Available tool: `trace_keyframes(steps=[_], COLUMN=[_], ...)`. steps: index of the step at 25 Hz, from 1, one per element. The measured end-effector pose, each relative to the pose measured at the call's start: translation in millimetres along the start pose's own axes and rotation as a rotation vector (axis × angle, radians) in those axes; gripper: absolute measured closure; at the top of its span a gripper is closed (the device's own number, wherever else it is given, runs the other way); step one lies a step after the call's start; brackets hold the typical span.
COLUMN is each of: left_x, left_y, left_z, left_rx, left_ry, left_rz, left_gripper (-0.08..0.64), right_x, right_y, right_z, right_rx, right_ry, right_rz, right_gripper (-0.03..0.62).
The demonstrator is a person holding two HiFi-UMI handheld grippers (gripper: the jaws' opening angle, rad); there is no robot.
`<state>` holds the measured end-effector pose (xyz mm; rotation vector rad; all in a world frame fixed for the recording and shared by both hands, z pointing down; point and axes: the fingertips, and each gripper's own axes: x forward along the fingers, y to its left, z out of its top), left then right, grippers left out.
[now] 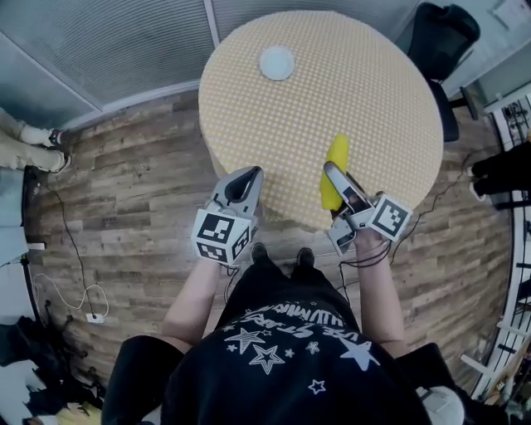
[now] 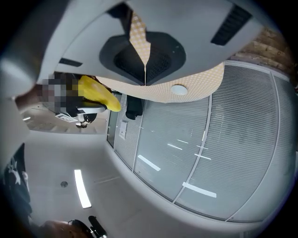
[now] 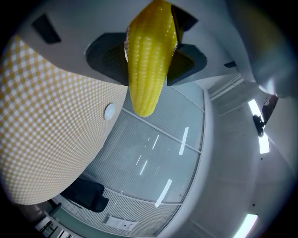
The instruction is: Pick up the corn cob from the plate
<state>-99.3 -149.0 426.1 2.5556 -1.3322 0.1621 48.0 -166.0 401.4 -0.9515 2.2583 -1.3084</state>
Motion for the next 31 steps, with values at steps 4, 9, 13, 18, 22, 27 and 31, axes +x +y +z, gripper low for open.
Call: trace_keyframes(steps=[4,9,13,18,22,27,31], left_x=[-9,-13,-22,-30,-34,-34,-35], left_y=[-20,-54,-84,-126,-161,-201,-237], left_z=[-3,-7,-9,-14,-21,-30,-36], left_rx=[-0.01,-0.014,-0.03,-0.036,-0.042,-0.055,-0.07], left_ry=[0.001,-0.011,-0.028,-0.048,-0.058,-0.072,-0.082], left_rz=[0.022,0.086,0.148,0.198,0.223,0.238,0.245], left_gripper=[0.548,0.548,0.548,0.548,0.549,0.548,0.548], right_x=[-8,-24,-46,-87,-120,-159,-195], right_y=[7,9,8,0,-4,-11,-16], right_z=[1,4,3,6,4,-1,-1], right_rx=[-0.001,-0.026,-0.008,-0.004,-0.021,-0.013,-0.01], right_ry=[0.017,0.089,0.134,0.156,0.177,0.207,0.22], right_rz=[0.057,0.119,0.154,0.182,0.2,0.209,0.206], right_gripper=[0.327,0.327,0.327,0.327,0.327,0.327,0.327])
